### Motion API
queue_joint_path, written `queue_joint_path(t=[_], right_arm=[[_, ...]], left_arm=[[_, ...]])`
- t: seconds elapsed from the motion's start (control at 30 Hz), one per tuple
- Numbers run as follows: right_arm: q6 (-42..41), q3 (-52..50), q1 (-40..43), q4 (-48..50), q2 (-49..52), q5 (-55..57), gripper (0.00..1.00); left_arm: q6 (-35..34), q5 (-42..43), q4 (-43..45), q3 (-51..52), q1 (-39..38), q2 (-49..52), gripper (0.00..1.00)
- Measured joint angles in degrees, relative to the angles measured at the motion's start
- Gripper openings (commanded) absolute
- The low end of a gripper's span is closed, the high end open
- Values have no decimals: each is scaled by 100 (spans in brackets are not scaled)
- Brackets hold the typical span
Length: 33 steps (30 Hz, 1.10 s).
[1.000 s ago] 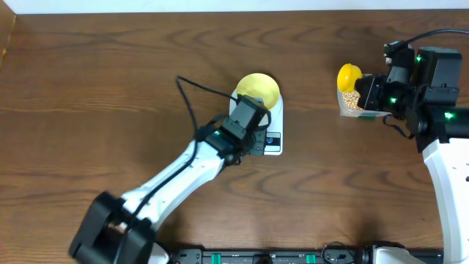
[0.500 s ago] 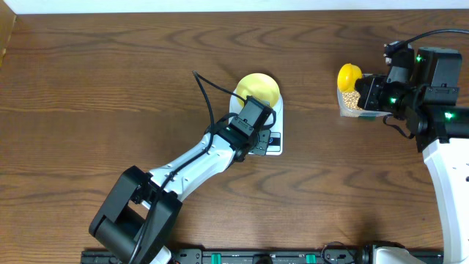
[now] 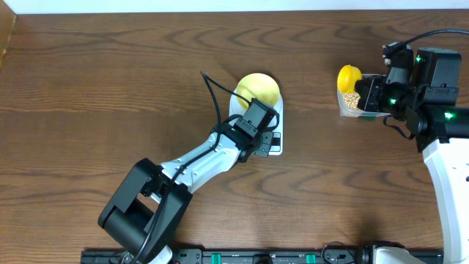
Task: Scoop item into bowl and weigh 50g on scale
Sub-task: 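Move the left gripper to the scale's buttons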
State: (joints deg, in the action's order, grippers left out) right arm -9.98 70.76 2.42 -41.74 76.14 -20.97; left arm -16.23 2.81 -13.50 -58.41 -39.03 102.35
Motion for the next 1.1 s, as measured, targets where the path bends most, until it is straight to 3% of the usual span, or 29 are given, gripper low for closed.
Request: queue_joint_path(t=[1.1], right_arm=[[0, 0, 0, 0, 0, -7, 1]], left_arm=[[20, 4, 114, -2, -2, 136, 8]])
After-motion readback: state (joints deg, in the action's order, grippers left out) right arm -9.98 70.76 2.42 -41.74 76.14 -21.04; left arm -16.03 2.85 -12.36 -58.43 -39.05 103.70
